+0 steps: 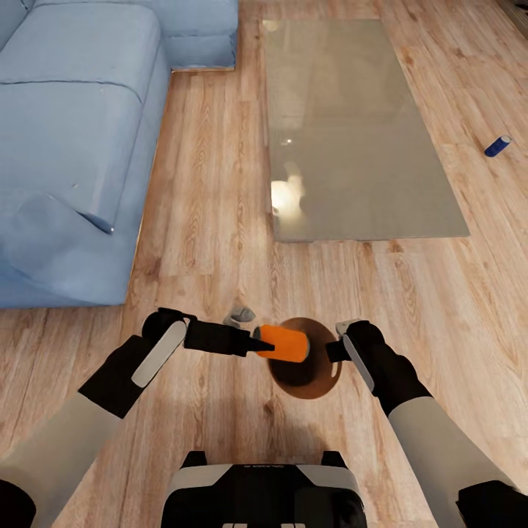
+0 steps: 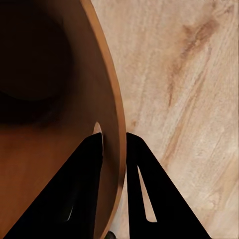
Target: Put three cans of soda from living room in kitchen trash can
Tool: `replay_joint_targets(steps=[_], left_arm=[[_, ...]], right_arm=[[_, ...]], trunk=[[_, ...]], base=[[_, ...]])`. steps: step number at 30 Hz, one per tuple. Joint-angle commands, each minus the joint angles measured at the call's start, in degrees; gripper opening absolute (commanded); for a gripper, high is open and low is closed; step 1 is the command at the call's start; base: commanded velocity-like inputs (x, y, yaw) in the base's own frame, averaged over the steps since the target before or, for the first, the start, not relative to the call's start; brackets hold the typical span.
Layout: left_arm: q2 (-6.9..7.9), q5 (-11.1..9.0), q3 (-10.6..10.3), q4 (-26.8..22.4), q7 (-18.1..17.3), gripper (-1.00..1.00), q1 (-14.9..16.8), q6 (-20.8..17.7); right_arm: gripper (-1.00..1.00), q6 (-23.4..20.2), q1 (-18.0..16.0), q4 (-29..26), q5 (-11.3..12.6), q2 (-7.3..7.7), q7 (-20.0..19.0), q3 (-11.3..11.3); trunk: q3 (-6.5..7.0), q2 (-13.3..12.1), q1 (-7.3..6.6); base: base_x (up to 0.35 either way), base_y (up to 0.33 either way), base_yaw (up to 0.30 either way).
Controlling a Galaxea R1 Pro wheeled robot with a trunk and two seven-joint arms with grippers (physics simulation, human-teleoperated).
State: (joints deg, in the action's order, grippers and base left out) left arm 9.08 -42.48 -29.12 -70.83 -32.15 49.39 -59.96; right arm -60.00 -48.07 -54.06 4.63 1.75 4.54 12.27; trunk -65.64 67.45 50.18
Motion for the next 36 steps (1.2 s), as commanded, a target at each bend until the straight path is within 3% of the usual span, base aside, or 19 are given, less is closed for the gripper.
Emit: replay_joint_targets(steps=[1, 7, 10, 14, 19, 29, 36], left_arm=[[-0.34, -0.17, -0.42, 0.43, 2.61, -1.00, 0.00, -0.04], [-1.83, -0.15, -0.79, 0.88, 8.76, -1.00, 0.00, -0.04], [-3.70, -0.14, -0.88, 0.93, 11.78, -1.00, 0.00, -0.04], [-7.78, -0.14, -1.93, 1.00, 15.22, -1.00, 0.00, -0.04], [-10.43, -0.17, -3.81, 1.96, 16.59, -1.00, 0.09, -0.04], [-10.76, -0.11, -4.56, 3.67, 20.01, -1.00, 0.28, -0.04], [-10.29, 0.04, -4.60, 3.61, 21.01, -1.00, 0.27, -0.04]], right_arm=[[-1.00, 0.00, -0.01, 0.00, 0.91, -0.09, -0.41, 0.01], [-1.00, 0.00, -0.01, 0.00, 0.90, -0.16, -0.41, 0.10], [-1.00, 0.00, -0.01, 0.00, 0.90, -0.17, -0.41, 0.12], [-1.00, 0.00, -0.01, 0.00, 0.90, -0.20, -0.41, 0.17], [-1.00, 0.00, -0.01, 0.38, 0.74, -1.38, -0.36, 1.59], [-1.00, 0.00, -0.01, 1.13, 0.32, -5.16, 0.35, 3.58], [-1.00, 0.00, -0.01, 2.07, 0.29, -5.65, 1.16, 4.01]], trunk=[[0.00, 0.00, 0.00], [0.00, 0.00, 0.00], [0.00, 0.00, 0.00], [0.00, 0.00, 0.00], [0.00, 0.00, 0.00], [0.00, 0.00, 0.00], [0.00, 0.00, 0.00]], base=[[0.000, 0.000, 0.000], [0.000, 0.000, 0.000], [0.000, 0.000, 0.000], [0.000, 0.000, 0.000], [0.000, 0.000, 0.000], [0.000, 0.000, 0.000], [0.000, 0.000, 0.000]])
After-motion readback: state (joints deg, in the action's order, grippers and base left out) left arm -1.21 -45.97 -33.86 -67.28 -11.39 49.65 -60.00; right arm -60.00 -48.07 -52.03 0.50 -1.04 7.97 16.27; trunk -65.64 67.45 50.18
